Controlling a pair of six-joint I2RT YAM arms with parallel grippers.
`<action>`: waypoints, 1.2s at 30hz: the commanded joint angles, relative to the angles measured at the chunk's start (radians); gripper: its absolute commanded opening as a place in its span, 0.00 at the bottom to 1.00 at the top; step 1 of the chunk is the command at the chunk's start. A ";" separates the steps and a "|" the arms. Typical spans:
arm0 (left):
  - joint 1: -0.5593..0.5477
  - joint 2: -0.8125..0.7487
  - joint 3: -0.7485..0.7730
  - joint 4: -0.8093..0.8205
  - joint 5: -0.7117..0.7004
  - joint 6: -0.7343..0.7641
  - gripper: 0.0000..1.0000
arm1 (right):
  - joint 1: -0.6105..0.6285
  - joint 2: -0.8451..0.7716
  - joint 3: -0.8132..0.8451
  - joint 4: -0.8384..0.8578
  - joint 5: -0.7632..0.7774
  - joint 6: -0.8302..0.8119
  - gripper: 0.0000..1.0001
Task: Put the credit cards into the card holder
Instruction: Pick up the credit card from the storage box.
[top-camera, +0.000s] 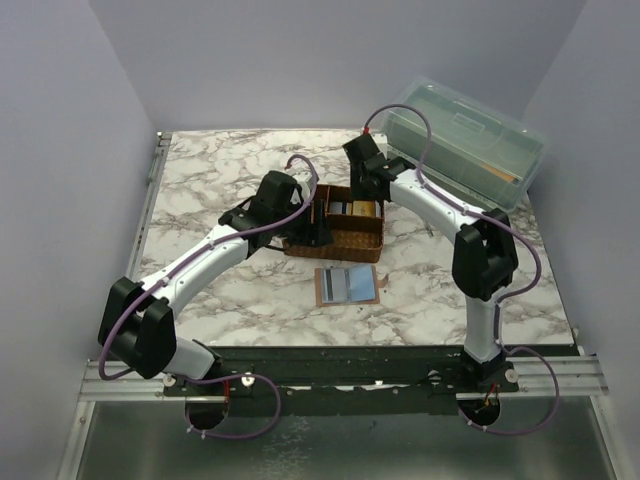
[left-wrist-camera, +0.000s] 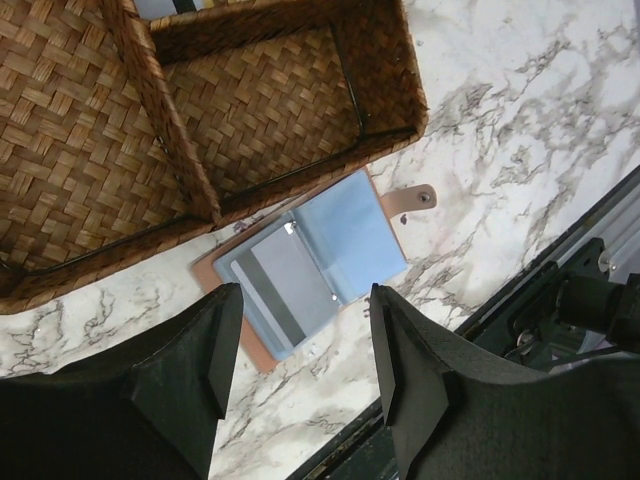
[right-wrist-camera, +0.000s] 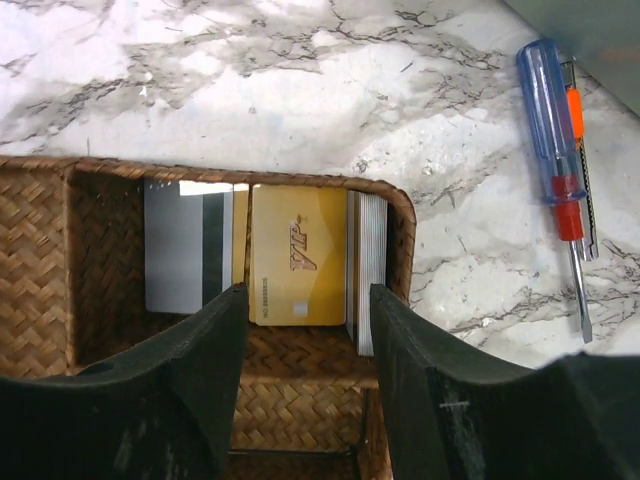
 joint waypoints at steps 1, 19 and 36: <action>0.007 0.006 0.025 -0.020 -0.007 0.058 0.60 | 0.004 0.082 0.093 -0.104 0.092 -0.012 0.52; 0.007 -0.003 -0.035 0.010 0.013 0.056 0.60 | 0.046 0.276 0.174 -0.202 0.332 0.004 0.49; 0.008 -0.010 -0.044 0.011 0.007 0.054 0.60 | 0.054 0.336 0.212 -0.205 0.488 -0.017 0.04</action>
